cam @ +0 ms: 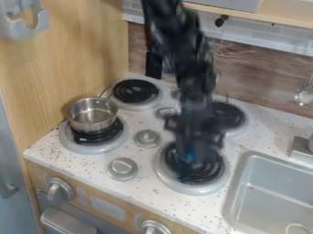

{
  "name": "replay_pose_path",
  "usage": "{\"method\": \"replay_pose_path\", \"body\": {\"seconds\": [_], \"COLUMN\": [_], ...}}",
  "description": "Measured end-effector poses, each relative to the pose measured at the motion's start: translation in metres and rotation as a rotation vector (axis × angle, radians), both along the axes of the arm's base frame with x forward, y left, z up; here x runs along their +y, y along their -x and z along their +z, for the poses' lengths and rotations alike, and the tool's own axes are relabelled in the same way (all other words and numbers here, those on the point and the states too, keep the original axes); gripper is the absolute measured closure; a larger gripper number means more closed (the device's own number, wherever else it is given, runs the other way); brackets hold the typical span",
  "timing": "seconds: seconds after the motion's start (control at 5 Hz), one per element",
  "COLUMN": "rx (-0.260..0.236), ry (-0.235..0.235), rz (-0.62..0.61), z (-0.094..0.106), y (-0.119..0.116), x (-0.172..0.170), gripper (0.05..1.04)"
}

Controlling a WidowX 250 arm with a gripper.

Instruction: Move the blue fork to the upper right burner

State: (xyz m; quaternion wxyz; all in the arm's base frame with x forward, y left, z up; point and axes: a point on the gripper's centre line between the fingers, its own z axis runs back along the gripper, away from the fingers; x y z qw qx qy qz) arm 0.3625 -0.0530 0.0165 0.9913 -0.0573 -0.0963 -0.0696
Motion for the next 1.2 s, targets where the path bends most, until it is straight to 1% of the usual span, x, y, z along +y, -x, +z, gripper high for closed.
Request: {"method": "replay_pose_path", "body": {"seconds": [0.2, 0.4, 0.6, 0.8, 1.0, 1.2], "rx": [-0.055, -0.154, -0.158, -0.188, -0.214, -0.198], "ry": [0.037, 0.043, 0.015, -0.008, -0.03, -0.043], "rz": [0.06, 0.097, 0.148, 0.172, 0.203, 0.199], "z": [0.014, 0.03, 0.009, -0.004, -0.019, -0.035], "y": [-0.017, -0.052, -0.078, -0.106, -0.129, -0.145], "x": [0.013, 0.018, 0.023, 0.021, 0.021, 0.016], "gripper": [0.738, 0.739, 0.739, 0.739, 0.739, 0.748]}}
